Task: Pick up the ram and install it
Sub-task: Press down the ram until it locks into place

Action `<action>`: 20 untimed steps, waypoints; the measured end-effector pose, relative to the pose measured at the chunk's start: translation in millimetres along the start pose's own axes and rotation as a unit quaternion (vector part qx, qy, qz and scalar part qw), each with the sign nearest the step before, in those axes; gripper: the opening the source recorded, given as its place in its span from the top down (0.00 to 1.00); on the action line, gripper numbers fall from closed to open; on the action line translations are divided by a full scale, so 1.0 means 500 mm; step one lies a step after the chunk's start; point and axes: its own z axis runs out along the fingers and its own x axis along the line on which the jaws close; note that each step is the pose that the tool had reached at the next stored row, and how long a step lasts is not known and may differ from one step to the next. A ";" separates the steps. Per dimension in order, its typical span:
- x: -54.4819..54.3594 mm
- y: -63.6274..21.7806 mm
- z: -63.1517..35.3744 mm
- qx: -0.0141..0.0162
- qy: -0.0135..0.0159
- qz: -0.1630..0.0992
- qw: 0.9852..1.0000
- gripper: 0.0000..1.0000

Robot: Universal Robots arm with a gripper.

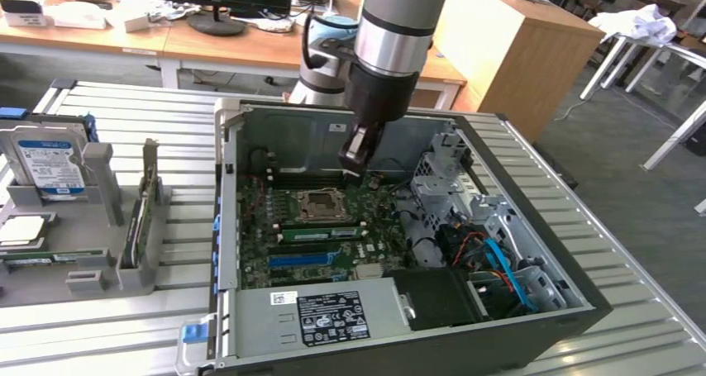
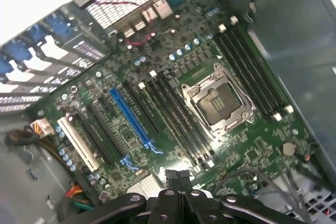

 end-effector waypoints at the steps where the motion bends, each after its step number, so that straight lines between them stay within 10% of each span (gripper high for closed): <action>1: 0.000 0.000 0.000 0.000 0.000 0.009 1.000 0.89; 10: 0.000 0.000 0.003 0.002 0.001 0.091 0.996 0.89; 20: 0.000 0.000 0.005 0.004 0.002 0.180 0.984 0.89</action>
